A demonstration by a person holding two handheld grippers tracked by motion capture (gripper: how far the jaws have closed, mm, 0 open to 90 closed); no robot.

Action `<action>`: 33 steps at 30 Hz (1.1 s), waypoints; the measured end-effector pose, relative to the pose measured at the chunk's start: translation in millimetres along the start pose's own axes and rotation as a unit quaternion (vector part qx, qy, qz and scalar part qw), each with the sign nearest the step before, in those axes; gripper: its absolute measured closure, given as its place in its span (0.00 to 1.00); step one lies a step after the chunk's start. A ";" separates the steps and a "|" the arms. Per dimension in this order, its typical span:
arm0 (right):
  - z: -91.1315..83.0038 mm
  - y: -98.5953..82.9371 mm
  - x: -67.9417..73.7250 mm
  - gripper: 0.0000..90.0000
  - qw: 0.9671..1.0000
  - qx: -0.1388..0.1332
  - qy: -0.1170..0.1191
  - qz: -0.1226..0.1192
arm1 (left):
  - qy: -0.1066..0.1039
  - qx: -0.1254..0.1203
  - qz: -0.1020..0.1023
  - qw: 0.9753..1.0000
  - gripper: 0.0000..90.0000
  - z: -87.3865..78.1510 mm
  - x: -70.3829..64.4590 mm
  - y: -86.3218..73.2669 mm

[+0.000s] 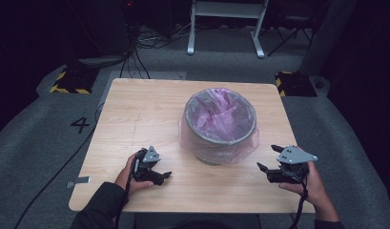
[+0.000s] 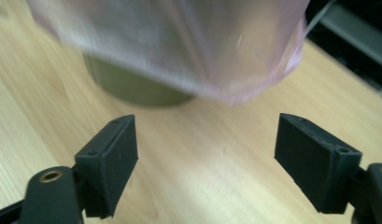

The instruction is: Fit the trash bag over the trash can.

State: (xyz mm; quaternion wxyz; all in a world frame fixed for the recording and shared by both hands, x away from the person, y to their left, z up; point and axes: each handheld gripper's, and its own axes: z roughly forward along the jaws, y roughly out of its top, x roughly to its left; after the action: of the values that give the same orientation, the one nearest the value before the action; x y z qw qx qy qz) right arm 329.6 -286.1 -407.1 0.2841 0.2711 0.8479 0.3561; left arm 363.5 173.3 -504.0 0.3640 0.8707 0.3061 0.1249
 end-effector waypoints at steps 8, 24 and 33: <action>24.0 -31.9 1.2 0.24 0.998 0.061 -0.003 0.005 | 0.000 0.000 0.000 1.000 0.15 0.0 0.0 0.0; 52.0 -82.5 -27.3 0.22 0.989 0.076 0.040 0.123 | 0.000 0.000 0.000 1.000 0.15 0.0 0.0 0.0; 56.6 -94.1 -29.0 0.16 0.986 0.056 0.039 0.152 | -0.003 0.001 0.002 1.000 0.15 0.5 0.5 0.7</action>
State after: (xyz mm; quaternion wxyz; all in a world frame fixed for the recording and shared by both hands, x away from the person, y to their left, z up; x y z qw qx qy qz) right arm 363.6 -336.2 -503.2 0.1778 0.3986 0.8257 0.3573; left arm 364.5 172.9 -503.8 0.3635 0.8721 0.3034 0.1231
